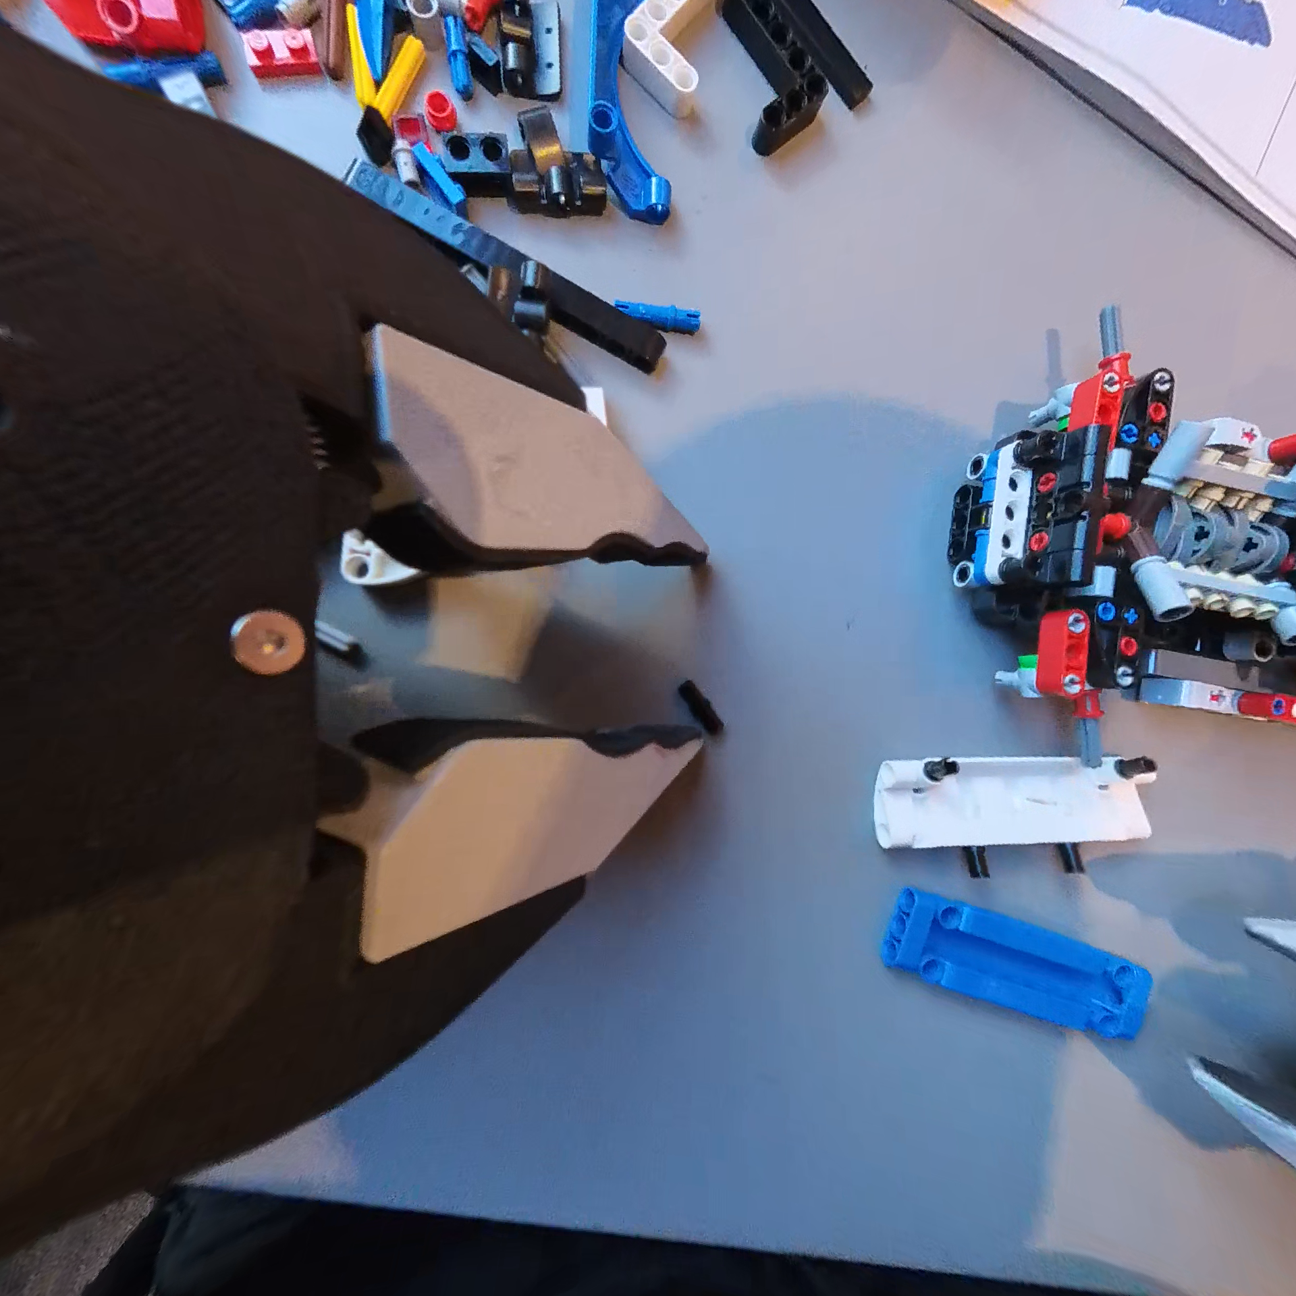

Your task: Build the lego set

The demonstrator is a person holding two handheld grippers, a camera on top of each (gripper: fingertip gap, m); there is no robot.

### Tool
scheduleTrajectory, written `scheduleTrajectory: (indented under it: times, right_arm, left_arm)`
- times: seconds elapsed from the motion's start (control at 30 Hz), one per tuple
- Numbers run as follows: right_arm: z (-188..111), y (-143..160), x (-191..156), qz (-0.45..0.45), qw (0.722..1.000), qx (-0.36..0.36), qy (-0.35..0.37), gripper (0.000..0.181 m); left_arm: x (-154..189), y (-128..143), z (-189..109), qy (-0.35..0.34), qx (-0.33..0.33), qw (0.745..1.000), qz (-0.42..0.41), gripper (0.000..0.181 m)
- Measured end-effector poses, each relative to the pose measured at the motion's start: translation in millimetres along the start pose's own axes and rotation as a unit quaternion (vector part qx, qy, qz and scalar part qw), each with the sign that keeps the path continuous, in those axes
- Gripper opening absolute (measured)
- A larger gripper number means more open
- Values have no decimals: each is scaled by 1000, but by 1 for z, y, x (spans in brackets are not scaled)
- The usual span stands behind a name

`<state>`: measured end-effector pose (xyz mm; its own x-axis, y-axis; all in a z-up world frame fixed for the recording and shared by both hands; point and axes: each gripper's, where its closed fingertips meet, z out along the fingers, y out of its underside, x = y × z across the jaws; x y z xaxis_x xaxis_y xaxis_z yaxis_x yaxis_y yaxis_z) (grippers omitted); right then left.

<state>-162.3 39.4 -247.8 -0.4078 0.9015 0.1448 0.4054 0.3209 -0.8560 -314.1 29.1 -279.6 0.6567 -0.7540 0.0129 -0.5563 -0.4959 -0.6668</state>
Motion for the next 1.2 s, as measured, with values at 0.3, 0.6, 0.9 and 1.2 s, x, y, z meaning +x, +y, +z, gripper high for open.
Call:
scheduleTrajectory:
  times: [0.3, 0.6, 0.9, 1.2]
  right_arm:
    - [-18, -10, 9, 22, 998, 60, 14, 33]
    - [-25, -13, 13, 24, 996, 82, 29, 33]
    - [-33, -18, 23, 66, 991, 114, 32, 34]
    - [-32, -17, 25, 73, 991, 111, 32, 34]
  left_arm:
    - [1, -3, 3, 11, -8, 1000, 0, 44]
    - [6, -3, 2, 17, 0, 1000, -17, 51]
    - [6, 2, -1, 6, -5, 1000, 0, 47]
    - [7, 4, -4, 7, -7, 1000, -5, 45]
